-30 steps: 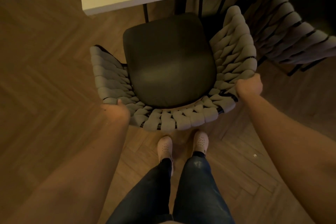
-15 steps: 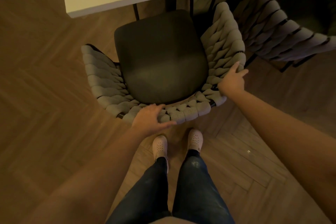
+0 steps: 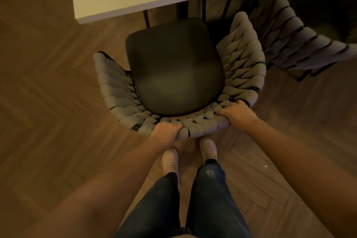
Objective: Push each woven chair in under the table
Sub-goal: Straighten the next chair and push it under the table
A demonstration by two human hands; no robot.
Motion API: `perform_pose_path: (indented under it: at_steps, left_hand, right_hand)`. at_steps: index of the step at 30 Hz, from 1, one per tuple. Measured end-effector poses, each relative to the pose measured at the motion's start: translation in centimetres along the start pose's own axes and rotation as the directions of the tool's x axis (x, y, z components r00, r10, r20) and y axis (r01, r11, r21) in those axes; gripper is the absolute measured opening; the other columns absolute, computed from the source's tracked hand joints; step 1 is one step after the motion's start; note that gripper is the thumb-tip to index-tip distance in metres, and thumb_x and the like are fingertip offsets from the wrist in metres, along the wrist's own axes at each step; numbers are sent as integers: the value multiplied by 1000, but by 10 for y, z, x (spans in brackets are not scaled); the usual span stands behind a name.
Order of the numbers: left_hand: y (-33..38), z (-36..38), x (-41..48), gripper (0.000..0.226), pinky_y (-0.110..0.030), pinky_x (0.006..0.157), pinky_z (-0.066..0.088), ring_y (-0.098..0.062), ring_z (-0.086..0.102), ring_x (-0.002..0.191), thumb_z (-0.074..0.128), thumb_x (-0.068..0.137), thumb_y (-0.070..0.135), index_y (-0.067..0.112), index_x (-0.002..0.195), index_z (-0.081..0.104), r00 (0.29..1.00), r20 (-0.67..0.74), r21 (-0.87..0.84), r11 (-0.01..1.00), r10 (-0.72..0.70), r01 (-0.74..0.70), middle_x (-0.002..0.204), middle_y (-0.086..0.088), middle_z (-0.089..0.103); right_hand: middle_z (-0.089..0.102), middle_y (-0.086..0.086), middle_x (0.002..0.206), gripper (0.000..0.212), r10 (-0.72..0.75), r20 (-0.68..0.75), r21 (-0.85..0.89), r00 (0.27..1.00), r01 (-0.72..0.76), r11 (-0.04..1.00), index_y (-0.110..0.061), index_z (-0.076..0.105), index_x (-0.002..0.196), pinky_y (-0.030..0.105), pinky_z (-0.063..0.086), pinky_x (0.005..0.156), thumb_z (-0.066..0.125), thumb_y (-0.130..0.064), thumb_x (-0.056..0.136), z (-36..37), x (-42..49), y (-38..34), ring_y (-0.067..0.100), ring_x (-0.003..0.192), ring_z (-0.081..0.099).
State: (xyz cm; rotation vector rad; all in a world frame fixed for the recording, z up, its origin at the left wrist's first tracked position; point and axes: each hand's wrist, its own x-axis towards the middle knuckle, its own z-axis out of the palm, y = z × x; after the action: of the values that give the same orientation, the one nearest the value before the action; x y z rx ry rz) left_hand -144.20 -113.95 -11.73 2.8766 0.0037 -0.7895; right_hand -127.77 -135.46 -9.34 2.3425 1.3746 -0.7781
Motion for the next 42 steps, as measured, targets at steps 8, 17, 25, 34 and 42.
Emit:
perform_pose_path:
  at_steps: [8,17,25,34,42]
  left_hand:
    - [-4,-33,28,49,-33,76,44,-23,60,106,49,96,20,26,143,37,999,41,67,998,14,-17,122,-5,61]
    - [5,-78,86,45,-33,81,47,-21,62,104,53,95,27,31,138,43,999,24,78,996,-47,45,118,-1,63]
    - [14,-91,107,48,-29,72,40,-21,61,103,46,98,21,29,145,36,999,47,134,991,-27,20,120,-4,60]
    - [8,-94,119,52,-28,66,39,-21,61,95,45,97,16,27,146,33,998,56,196,980,7,-18,112,-3,62]
    - [1,-98,135,53,-34,71,53,-21,63,88,49,94,20,31,145,34,997,72,207,978,1,-16,104,-2,65]
  right_hand:
    - [58,1,117,30,32,-102,38,994,-29,999,-28,54,123,42,36,90,53,-21,94,2,20,26,25,112,51]
    - [59,2,120,37,16,-92,-10,996,-17,1000,-29,49,130,43,36,91,54,-27,94,-28,46,92,27,113,51]
    - [56,3,126,40,14,-111,-11,994,-15,1000,-27,47,134,41,35,91,52,-22,95,-22,53,114,28,113,51]
    - [58,1,124,39,47,-134,24,990,-45,999,-29,48,133,42,35,95,53,-22,95,-17,58,120,26,114,51]
    - [58,0,126,38,49,-108,93,993,-39,995,-32,53,131,40,36,90,56,-24,94,-33,69,137,25,111,52]
